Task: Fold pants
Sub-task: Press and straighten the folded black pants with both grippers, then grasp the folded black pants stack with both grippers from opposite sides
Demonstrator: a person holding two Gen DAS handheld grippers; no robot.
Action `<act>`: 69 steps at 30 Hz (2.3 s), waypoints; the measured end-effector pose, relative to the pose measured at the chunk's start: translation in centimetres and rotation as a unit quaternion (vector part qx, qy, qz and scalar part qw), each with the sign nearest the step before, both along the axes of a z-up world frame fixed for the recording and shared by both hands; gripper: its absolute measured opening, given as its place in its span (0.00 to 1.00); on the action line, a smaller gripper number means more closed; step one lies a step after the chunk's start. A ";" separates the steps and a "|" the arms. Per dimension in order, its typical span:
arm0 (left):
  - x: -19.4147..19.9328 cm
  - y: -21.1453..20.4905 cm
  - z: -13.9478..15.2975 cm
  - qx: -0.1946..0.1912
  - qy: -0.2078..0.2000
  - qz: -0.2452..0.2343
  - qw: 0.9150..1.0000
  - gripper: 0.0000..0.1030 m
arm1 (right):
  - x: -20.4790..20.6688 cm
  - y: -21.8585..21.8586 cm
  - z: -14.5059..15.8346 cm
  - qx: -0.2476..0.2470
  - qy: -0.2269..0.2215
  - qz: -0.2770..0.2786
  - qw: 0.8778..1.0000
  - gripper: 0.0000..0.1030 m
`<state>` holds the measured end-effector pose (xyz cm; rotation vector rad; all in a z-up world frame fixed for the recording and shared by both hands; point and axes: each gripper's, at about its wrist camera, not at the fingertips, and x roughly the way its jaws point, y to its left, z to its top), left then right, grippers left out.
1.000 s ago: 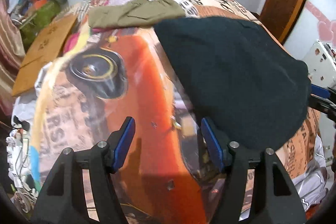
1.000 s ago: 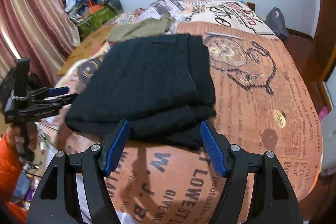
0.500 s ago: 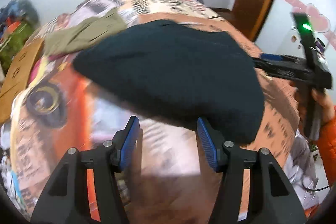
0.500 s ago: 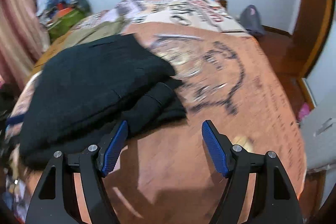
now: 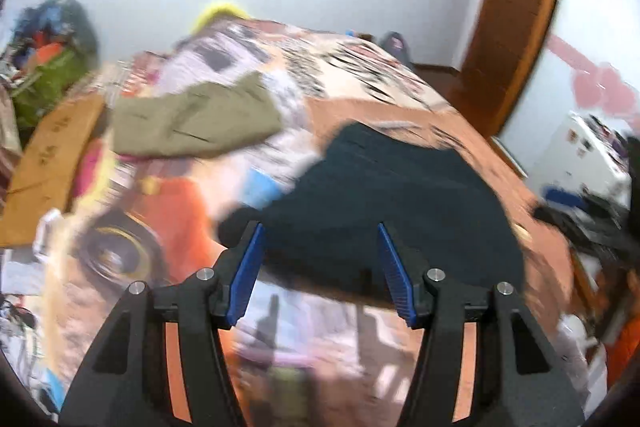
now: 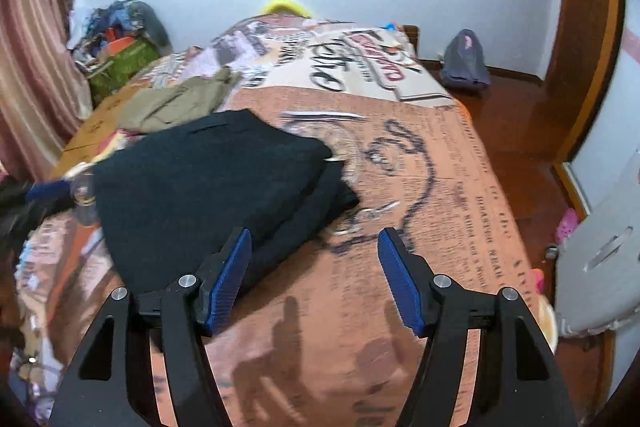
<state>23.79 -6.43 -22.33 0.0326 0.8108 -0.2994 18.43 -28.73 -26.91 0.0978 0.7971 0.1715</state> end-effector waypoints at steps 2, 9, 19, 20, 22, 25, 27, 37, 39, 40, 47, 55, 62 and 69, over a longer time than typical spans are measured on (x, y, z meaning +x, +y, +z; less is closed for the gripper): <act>2.1 1.6 0.2 0.011 0.000 0.012 1.000 0.56 | -0.4 1.4 0.0 0.014 -0.001 0.013 1.000 0.61; 8.1 3.6 -3.2 0.051 0.054 0.029 0.997 0.56 | 0.1 6.5 -2.7 0.031 0.025 0.066 0.997 0.63; 4.5 1.6 -6.9 0.050 0.092 -0.006 0.995 0.56 | 1.0 3.3 -4.9 0.020 0.046 0.076 0.996 0.66; 3.7 1.1 -6.9 0.048 0.093 -0.013 0.994 0.56 | 1.1 2.7 -5.0 0.016 0.048 0.071 0.996 0.66; 2.7 0.5 -6.8 0.050 0.089 -0.023 0.994 0.56 | 1.2 1.3 -5.2 0.016 0.054 0.054 0.997 0.66; 1.3 0.1 -5.6 0.054 0.076 -0.020 0.995 0.56 | 0.9 -0.6 -5.1 0.031 0.061 0.024 0.997 0.66; 1.4 0.3 -4.3 0.050 0.067 -0.012 0.996 0.55 | 0.4 -1.4 -4.4 0.031 0.053 0.011 0.998 0.66; 5.4 -5.1 -0.9 0.021 0.048 -0.071 0.996 0.62 | 2.9 -1.8 -1.2 0.049 -0.005 -0.006 0.999 0.68; 6.3 -7.0 -2.3 0.034 0.067 -0.093 0.993 0.62 | 4.3 -0.9 -1.2 0.063 -0.005 0.004 0.998 0.68; 6.6 -7.8 -3.0 0.048 0.073 -0.100 0.991 0.62 | 5.1 -0.1 -1.3 0.065 -0.004 0.013 0.998 0.68; 7.4 -6.6 -5.7 0.072 0.094 -0.098 0.988 0.66 | 8.2 4.0 -4.8 -0.010 0.044 0.081 0.996 0.68; 5.4 -5.2 -6.2 0.075 0.081 -0.104 0.988 0.67 | 5.3 1.9 -5.1 -0.030 0.043 0.069 0.996 0.66; 6.2 -4.0 -4.1 0.037 0.074 -0.099 0.992 0.67 | 3.9 -3.4 -3.9 0.041 0.041 0.002 0.998 0.68; 9.6 -5.0 -5.4 -0.004 0.141 -0.118 0.983 0.67 | 5.6 -4.5 -4.3 0.065 0.059 -0.005 0.996 0.68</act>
